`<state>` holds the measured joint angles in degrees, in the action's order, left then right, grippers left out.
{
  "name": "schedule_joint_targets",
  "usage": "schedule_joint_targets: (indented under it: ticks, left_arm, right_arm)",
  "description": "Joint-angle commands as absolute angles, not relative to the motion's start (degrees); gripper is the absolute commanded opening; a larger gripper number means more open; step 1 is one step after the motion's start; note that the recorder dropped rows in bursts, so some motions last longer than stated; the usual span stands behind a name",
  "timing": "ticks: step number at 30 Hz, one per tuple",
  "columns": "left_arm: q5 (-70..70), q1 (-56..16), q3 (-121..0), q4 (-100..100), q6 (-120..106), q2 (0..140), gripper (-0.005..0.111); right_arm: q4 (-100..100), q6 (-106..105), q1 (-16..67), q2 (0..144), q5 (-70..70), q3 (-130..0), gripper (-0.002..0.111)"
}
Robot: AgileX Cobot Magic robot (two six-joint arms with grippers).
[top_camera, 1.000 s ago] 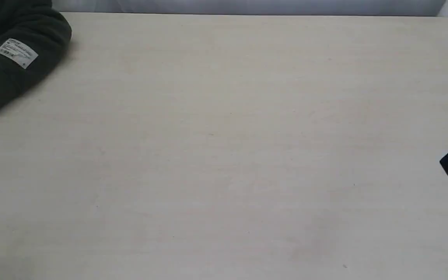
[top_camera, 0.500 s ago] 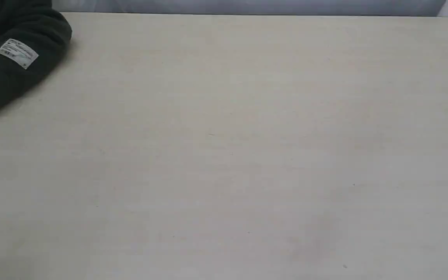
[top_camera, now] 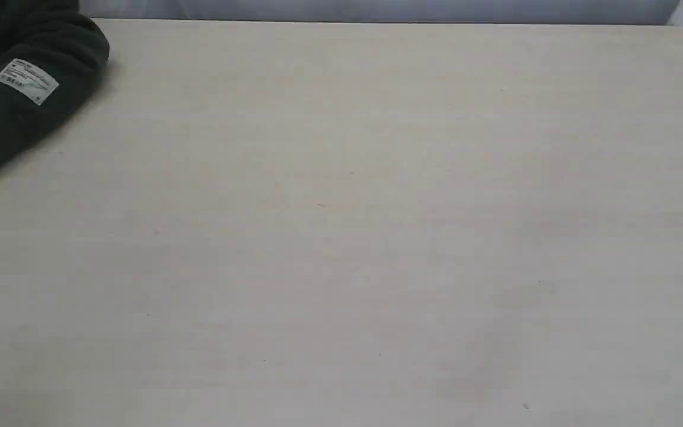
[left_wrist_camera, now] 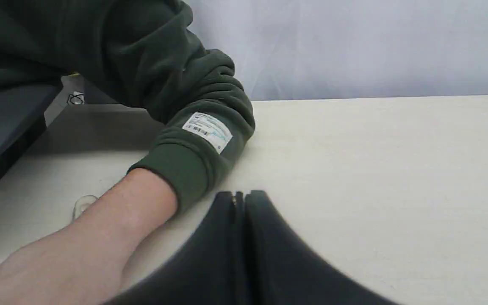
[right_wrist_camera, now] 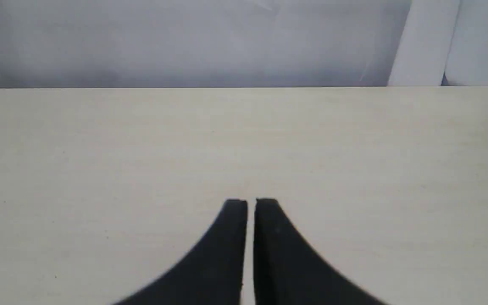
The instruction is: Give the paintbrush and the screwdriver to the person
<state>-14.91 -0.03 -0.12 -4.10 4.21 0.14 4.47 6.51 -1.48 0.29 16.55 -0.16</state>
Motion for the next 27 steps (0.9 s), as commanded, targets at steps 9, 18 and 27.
schedule_joint_targets:
  ticks: [9, 18, 27]
  left_arm:
    - [-14.3, -0.4, 0.0, -3.8, 4.3, 0.0, 0.0]
    - [-14.3, -0.4, 0.0, -3.8, 4.3, 0.0, 0.0]
    - [-14.2, -0.4, 0.0, -3.9, 4.3, 0.0, 0.0]
  right_arm:
    - [5.7, 5.8, -1.8, 0.0, 18.2, 0.0, 0.004]
    - [6.9, 5.6, -1.8, 0.0, 18.7, 0.0, 0.004]
    - [4.7, 2.2, -1.9, 0.0, 19.2, 0.0, 0.004]
